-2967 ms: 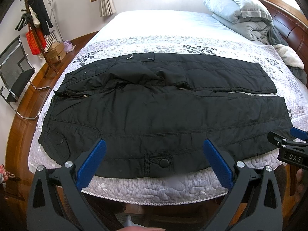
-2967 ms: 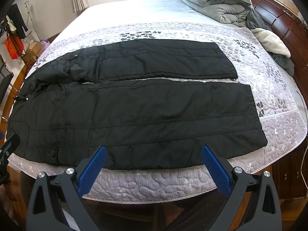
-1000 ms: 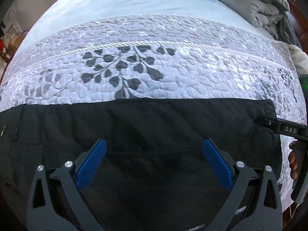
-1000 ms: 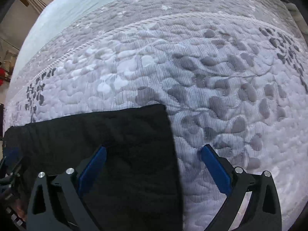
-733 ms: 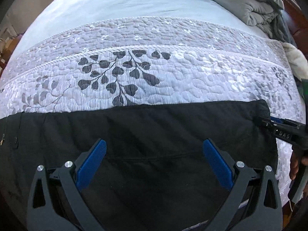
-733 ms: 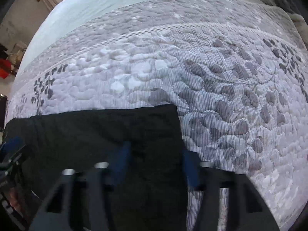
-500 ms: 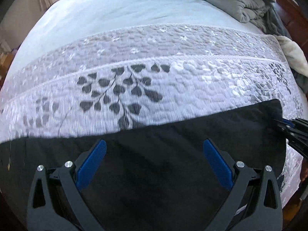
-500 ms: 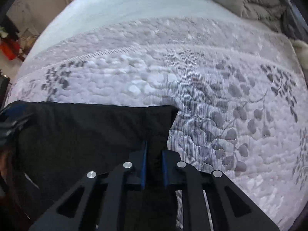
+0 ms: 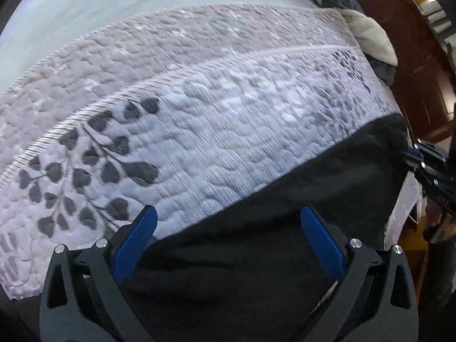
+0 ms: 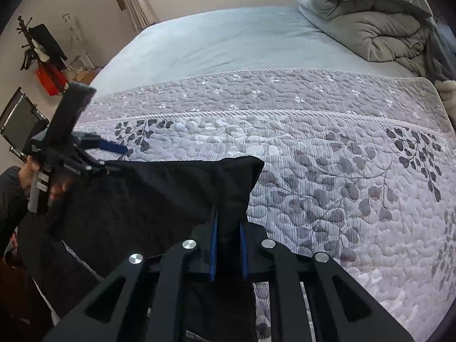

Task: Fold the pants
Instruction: 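Close the right tool on one leg hem while the left tool grasps the other hem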

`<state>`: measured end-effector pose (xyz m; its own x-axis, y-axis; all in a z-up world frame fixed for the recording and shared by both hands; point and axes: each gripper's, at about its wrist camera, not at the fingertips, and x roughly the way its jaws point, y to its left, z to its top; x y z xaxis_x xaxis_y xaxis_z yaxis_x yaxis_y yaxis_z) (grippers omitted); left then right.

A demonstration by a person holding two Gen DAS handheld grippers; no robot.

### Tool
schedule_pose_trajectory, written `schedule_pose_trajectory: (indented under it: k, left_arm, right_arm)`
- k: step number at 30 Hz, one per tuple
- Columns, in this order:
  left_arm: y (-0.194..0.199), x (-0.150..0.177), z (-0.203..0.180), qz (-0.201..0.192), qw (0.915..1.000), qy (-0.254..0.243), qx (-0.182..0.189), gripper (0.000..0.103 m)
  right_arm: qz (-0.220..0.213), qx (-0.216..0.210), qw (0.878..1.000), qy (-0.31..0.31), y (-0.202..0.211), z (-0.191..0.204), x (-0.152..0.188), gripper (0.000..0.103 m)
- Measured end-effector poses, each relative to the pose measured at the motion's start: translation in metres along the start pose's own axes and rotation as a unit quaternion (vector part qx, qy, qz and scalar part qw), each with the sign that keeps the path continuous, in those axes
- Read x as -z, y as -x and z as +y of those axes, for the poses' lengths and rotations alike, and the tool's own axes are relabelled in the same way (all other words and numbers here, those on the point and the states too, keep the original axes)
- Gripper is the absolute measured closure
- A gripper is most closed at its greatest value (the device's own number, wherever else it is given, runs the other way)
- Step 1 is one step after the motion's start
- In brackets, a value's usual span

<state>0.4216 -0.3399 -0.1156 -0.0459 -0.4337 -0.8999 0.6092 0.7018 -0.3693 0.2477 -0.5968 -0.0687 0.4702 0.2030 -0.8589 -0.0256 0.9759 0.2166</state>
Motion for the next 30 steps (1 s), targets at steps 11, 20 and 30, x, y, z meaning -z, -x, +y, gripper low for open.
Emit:
schedule_pose_trajectory:
  k: [11,20,30]
  left_arm:
    - [-0.003,0.016,-0.008,0.021,0.9978,-0.055,-0.030,0.088]
    - [0.070,0.051,-0.041,-0.078,0.9931,-0.068,-0.054,0.099]
    - [0.116,0.185,-0.139,-0.146,0.9776,-0.118,-0.097,0.100]
  right_arm:
    - [-0.010,-0.007,1.000,-0.010,0.006,-0.003,-0.001,0.090]
    - [-0.050,0.005,0.998,-0.026,0.028,-0.004,0.003,0.090]
    - [-0.144,0.008,0.990,-0.006,0.088,0.025,0.062,0.089]
